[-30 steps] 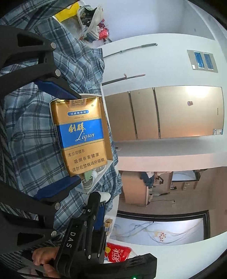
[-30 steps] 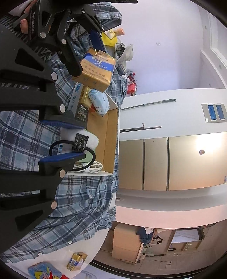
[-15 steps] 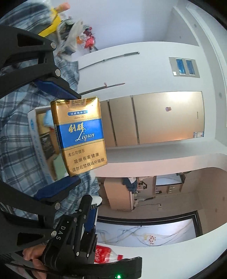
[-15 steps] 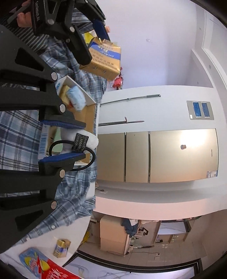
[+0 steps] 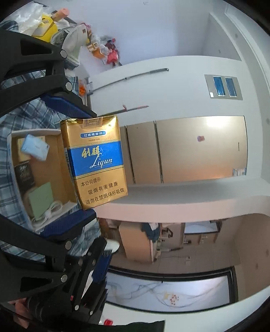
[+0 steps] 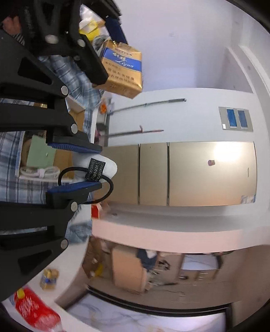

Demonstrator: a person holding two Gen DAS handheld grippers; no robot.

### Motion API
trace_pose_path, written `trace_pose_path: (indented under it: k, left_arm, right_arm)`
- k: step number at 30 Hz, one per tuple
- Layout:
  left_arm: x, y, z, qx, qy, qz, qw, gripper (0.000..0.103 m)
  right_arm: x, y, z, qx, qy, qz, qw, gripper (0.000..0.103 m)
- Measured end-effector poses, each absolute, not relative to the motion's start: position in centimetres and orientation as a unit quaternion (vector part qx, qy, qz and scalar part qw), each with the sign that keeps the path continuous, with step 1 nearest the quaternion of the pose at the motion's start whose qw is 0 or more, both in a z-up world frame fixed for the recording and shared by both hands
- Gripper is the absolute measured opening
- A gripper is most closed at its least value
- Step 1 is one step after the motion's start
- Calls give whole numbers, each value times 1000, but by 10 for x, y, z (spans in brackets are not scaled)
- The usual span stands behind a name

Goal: Organize soft objects
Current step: 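Lift the Liqun pack and plug and carry both over the box, then lower the white plug into the box and open the right tool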

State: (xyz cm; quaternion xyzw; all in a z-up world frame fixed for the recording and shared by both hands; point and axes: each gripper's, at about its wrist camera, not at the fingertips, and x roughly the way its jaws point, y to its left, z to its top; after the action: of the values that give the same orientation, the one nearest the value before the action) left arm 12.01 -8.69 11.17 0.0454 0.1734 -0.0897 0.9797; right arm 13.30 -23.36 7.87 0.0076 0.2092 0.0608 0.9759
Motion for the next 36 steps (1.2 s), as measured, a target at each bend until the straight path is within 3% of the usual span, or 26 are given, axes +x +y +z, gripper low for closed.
trace_pose_path:
  k: [20,33,35,36]
  left_arm:
    - [226,-66,16,19,376,-112,920,87]
    - [237,-77,-9,31,412,-128,901,87]
    - [238,-79,-10,39,416,-129,899,87]
    - [238,-80,-11,45,417,-130,899,87]
  right_arm:
    - [199,-217,-45,27,375,138,916,26]
    - [202,-203,-63,11,400,158,903,26]
    - [202,-202,-63,15,397,156,904,32]
    - [201,-201,-64,15,396,156,905,46]
